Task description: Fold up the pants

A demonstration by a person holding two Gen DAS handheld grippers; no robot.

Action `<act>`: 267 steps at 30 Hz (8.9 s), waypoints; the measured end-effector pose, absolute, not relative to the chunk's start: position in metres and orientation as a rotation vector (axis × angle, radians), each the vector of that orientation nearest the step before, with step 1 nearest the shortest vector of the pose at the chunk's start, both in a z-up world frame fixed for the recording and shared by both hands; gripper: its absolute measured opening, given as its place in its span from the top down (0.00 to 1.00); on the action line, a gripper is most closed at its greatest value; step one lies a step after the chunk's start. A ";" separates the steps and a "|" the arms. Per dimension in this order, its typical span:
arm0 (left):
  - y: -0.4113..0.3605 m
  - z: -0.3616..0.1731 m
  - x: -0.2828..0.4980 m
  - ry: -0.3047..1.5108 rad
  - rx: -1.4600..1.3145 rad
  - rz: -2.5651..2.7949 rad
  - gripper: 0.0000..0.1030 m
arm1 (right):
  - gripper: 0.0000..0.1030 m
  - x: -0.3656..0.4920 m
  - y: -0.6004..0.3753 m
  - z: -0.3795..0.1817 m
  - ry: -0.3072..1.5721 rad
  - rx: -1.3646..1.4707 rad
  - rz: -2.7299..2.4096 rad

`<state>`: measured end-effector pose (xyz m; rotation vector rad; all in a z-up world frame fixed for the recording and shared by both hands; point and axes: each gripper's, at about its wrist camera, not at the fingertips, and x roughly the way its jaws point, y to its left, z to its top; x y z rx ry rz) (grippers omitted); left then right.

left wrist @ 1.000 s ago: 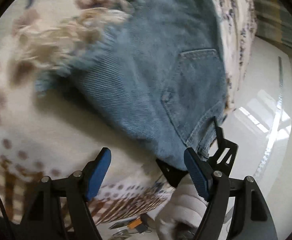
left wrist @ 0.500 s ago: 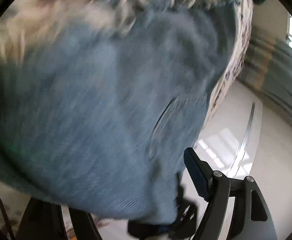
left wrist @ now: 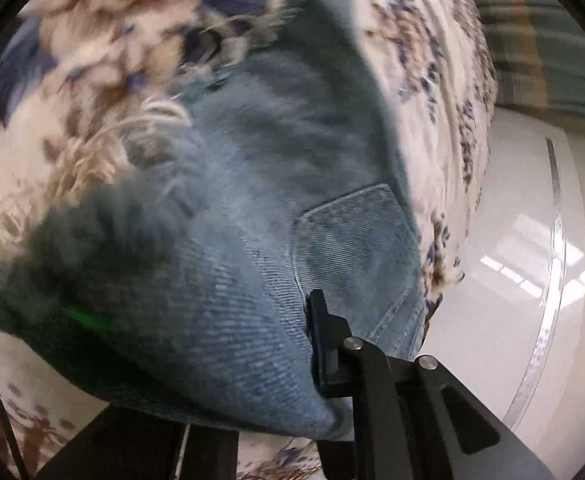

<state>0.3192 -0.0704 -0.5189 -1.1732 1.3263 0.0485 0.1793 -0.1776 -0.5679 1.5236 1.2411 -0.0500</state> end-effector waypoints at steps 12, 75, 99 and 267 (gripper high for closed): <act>-0.061 -0.422 0.325 1.312 -0.981 0.001 0.90 | 0.80 0.228 -0.160 -0.430 1.214 1.455 -0.004; 0.606 -0.406 0.554 1.146 -0.751 0.062 0.85 | 0.69 0.525 0.565 -0.397 1.262 1.076 0.374; 0.572 -0.277 0.462 1.134 -0.140 0.254 0.14 | 0.05 0.426 0.575 -0.204 1.135 -0.050 0.049; 0.501 -0.073 0.281 0.931 -0.067 0.312 0.00 | 0.00 0.232 0.550 0.041 0.957 -0.061 0.126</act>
